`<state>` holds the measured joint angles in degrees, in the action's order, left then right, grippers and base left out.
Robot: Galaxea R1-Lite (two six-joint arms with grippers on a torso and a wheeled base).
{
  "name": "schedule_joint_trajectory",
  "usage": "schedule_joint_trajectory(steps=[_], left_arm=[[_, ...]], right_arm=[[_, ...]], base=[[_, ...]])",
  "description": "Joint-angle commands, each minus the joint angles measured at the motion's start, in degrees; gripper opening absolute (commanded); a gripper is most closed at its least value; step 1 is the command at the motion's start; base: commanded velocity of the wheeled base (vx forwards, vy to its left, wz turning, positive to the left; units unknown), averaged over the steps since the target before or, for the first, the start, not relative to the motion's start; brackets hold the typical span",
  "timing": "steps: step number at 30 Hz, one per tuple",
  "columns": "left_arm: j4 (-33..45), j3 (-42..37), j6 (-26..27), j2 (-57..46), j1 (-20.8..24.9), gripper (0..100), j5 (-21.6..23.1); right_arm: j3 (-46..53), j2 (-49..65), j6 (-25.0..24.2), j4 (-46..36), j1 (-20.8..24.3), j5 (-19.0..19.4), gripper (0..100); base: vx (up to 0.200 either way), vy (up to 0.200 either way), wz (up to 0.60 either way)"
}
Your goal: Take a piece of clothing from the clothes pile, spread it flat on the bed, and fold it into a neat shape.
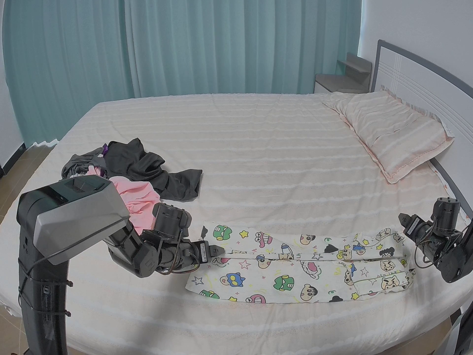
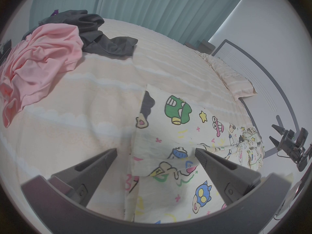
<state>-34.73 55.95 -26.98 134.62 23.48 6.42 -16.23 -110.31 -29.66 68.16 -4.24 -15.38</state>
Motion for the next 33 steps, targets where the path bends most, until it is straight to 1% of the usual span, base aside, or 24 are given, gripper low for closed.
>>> schedule_joint_trajectory(steps=[1, 8, 9, 23, 29, 33], left_arm=[[0.10, 0.73, 0.00, 1.52, 0.78, 100, -0.01], [0.10, 1.97, 0.00, 2.66, 1.04, 100, 0.08], [0.10, 1.97, -0.09, 2.66, 1.04, 0, 0.08], [0.10, 1.35, -0.62, 1.26, 0.78, 0, 0.08], [0.19, -0.67, -0.71, -2.08, 0.52, 0, 0.08], [0.28, -2.69, -0.62, -5.07, -0.98, 0, 0.17]], right_arm=[[0.05, -0.08, -0.05, 0.05, 0.29, -0.08, 100], [0.05, -0.17, -0.05, 0.13, 0.38, 0.00, 100], [0.05, -0.17, -0.05, 0.05, 0.38, 0.00, 100], [0.05, -0.08, -0.22, 0.22, 0.46, 0.00, 100], [0.05, 0.01, -0.14, 0.22, 0.46, 0.00, 100], [0.05, 0.01, -0.14, 0.22, 0.55, 0.00, 100]], base=[[0.000, 0.000, 0.00], [0.000, 0.000, 0.00], [0.000, 0.000, 0.00], [0.000, 0.000, 0.00], [0.000, 0.000, 0.00], [0.000, 0.000, 0.00]])
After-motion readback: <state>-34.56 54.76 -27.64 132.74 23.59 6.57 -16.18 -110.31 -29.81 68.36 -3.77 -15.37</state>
